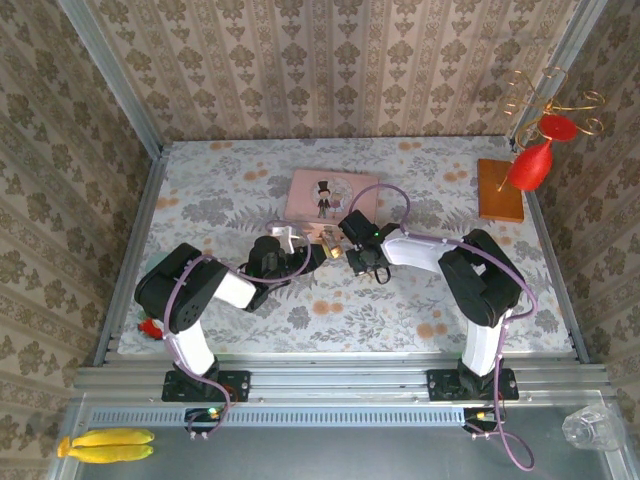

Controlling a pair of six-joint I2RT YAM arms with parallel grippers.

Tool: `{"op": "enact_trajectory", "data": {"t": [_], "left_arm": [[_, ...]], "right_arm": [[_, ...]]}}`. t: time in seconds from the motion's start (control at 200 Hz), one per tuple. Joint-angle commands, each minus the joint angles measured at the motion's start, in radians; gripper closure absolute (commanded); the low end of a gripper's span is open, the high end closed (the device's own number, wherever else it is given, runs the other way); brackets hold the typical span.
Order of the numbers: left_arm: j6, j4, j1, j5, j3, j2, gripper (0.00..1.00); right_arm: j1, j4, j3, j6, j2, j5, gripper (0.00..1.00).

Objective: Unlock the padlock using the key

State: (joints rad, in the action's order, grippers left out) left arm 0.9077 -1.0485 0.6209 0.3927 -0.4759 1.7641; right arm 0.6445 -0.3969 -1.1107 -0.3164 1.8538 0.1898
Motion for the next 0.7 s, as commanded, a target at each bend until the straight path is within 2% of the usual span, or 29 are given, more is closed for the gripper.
{"op": "enact_trajectory", "data": {"t": [0.0,0.32,0.55,0.695], "left_arm": [[-0.009,-0.041,-0.004,-0.005,0.009,-0.008,0.6],[0.0,-0.078,-0.004,0.033,-0.007,0.025,0.61],[-0.011,-0.237,-0.003,0.128,-0.027,0.08,0.62],[-0.138,-0.235,0.024,0.154,-0.033,0.046,0.64]], "right_arm": [[0.014,-0.05,0.047,-0.001,-0.01,-0.003,0.88],[0.011,0.045,0.128,-0.044,-0.141,-0.034,0.93],[0.009,0.13,0.187,-0.11,-0.343,-0.113,0.95],[0.009,0.165,0.212,-0.169,-0.454,-0.154,0.97]]}}
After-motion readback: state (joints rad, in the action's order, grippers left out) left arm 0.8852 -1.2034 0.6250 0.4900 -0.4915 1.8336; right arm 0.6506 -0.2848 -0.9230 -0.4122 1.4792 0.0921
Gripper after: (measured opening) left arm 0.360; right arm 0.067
